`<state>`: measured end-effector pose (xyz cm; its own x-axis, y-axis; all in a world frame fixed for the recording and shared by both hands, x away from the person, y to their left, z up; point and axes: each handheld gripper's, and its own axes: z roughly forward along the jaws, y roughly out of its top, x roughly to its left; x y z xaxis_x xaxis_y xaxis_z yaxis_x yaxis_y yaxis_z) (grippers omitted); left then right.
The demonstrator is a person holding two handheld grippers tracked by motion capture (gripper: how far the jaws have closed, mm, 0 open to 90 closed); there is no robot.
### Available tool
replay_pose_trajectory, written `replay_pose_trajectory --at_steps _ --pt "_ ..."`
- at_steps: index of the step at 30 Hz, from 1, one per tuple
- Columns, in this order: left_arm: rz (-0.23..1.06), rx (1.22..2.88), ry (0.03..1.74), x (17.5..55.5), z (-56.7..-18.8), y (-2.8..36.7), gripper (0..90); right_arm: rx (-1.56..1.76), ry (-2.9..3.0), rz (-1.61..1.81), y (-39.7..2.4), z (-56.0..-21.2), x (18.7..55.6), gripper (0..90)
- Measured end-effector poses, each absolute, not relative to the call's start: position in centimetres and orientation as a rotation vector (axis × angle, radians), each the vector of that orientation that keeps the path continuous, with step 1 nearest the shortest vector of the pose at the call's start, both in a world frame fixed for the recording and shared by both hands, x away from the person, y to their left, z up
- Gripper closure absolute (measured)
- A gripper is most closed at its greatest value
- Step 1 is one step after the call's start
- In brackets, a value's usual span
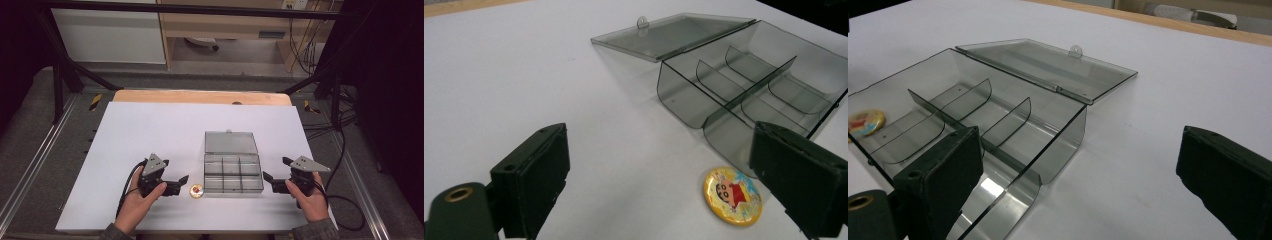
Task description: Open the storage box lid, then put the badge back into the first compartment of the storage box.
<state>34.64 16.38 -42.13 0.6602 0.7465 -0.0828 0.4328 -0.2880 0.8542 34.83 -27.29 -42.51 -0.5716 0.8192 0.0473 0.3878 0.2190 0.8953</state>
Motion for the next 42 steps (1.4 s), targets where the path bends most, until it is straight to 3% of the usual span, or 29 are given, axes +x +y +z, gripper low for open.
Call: replay_pose_trajectory --at_steps 20,32,42 --pt "0.327 2.098 0.833 33.6 -43.3 15.1 8.8 1.190 2.048 1.269 -28.0 -43.1 33.7 4.5" --pt "0.274 2.235 0.723 33.3 -44.5 13.5 23.4 1.215 2.048 1.256 -27.9 -43.1 33.8 4.8" --pt "0.321 2.253 0.697 33.5 -45.1 11.0 27.9 1.219 2.044 1.259 -28.0 -43.1 33.8 5.1"
